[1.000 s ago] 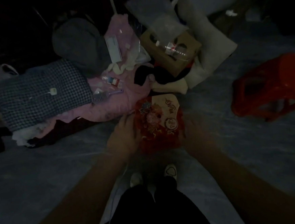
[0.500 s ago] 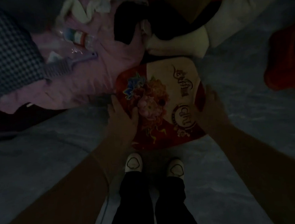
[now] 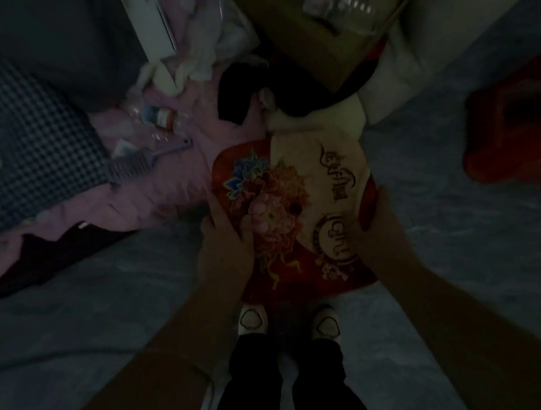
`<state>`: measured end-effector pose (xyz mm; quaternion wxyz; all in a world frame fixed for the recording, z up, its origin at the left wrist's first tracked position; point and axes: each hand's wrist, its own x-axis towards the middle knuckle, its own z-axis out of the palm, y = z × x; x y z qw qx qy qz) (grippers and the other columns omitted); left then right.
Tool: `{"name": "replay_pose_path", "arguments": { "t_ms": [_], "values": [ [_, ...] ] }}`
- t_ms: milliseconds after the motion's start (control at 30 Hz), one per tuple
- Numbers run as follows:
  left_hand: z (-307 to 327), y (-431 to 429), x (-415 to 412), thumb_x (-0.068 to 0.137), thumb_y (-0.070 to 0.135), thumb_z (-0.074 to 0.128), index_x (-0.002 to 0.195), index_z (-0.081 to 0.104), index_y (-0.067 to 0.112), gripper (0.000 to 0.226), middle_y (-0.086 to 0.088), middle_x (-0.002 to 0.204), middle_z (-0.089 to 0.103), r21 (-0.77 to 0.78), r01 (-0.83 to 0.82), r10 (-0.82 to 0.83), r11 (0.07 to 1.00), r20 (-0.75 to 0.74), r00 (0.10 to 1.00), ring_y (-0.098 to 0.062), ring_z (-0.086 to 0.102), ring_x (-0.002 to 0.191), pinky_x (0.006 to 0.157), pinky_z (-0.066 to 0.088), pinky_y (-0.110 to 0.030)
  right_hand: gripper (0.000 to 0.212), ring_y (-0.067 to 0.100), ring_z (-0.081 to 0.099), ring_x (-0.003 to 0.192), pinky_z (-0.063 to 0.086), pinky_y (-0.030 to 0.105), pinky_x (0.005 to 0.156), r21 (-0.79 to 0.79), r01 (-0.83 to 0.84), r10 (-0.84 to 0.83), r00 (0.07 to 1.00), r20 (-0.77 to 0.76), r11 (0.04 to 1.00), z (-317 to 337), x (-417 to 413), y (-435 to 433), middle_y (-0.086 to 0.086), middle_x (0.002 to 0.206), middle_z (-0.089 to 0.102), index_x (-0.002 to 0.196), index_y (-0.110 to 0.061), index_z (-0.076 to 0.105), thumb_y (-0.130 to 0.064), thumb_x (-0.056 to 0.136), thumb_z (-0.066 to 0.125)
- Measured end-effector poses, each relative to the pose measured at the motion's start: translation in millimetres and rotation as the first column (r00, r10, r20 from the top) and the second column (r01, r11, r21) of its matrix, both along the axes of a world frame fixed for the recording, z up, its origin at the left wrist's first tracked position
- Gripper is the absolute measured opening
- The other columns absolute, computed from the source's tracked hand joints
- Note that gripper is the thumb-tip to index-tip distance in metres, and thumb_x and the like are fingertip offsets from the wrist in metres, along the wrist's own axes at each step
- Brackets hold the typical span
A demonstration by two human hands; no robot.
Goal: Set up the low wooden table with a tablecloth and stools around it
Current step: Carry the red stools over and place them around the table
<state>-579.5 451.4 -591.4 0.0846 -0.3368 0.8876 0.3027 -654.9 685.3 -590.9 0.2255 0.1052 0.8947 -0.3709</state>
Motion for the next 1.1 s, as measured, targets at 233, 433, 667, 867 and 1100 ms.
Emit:
{"name": "replay_pose_path", "arguments": {
  "t_ms": [233, 433, 667, 867, 1100],
  "values": [
    [185.3, -3.7, 15.8, 0.094, 0.065, 0.026, 0.155, 0.003, 0.029, 0.074, -0.016, 0.142, 0.042, -0.056, 0.093, -0.097, 0.994, -0.088, 0.991, -0.039, 0.055, 0.113, 0.086, 0.048, -0.048, 0.079, 0.039, 0.055, 0.116, 0.047, 0.048, 0.088, 0.212, -0.048, 0.091, 0.977, -0.195, 0.976, 206.5, 31.1, 2.9, 0.018, 0.139, 0.047, 0.152, -0.039, 0.0, -0.065, 0.091, 0.043],
    [343.8, -12.0, 12.9, 0.099, 0.049, 0.04, 0.155, 0.014, 0.02, 0.068, -0.021, 0.144, 0.041, -0.05, 0.16, -0.167, 0.986, -0.241, 0.956, -0.041, 0.051, 0.121, 0.09, 0.045, -0.042, 0.077, 0.041, 0.059, 0.104, 0.037, 0.039, 0.074, 0.242, -0.033, 0.108, 0.946, -0.304, 0.97, 367.4, 60.2, 3.3, 0.02, 0.136, 0.044, 0.154, -0.043, -0.005, -0.059, 0.095, 0.042],
    [475.7, -15.7, -5.7, 0.097, 0.059, 0.035, 0.156, 0.009, 0.035, 0.069, -0.017, 0.148, 0.04, -0.219, 0.289, -0.348, 0.932, -0.311, 0.885, -0.043, 0.051, 0.122, 0.1, 0.044, -0.055, 0.079, 0.043, 0.06, 0.101, 0.04, 0.042, 0.076, 0.245, 0.087, 0.02, 0.915, -0.404, 0.966, 477.4, 71.4, 12.2, 0.026, 0.129, 0.047, 0.151, -0.045, -0.012, -0.069, 0.091, 0.034],
    [550.4, -1.5, -40.0, 0.095, 0.063, 0.034, 0.158, 0.013, 0.027, 0.075, -0.022, 0.147, 0.042, -0.395, 0.337, -0.466, 0.855, -0.299, 0.833, -0.04, 0.047, 0.128, 0.107, 0.037, -0.048, 0.08, 0.04, 0.06, 0.103, 0.047, 0.043, 0.085, 0.234, 0.209, -0.073, 0.872, -0.484, 0.949, 540.0, 65.1, 29.0, 0.025, 0.125, 0.053, 0.152, -0.044, -0.007, -0.072, 0.089, 0.034],
    [584.7, 40.6, -54.5, 0.096, 0.062, 0.031, 0.157, 0.007, 0.031, 0.072, -0.018, 0.152, 0.036, -0.352, 0.467, -0.574, 0.811, -0.324, 0.753, -0.038, 0.049, 0.129, 0.102, 0.039, -0.048, 0.078, 0.039, 0.062, 0.105, 0.051, 0.049, 0.093, 0.212, 0.347, -0.194, 0.83, -0.523, 0.914, 574.0, 87.7, 58.4, 0.022, 0.127, 0.055, 0.152, -0.043, -0.005, -0.068, 0.091, 0.035]
  ]
}}
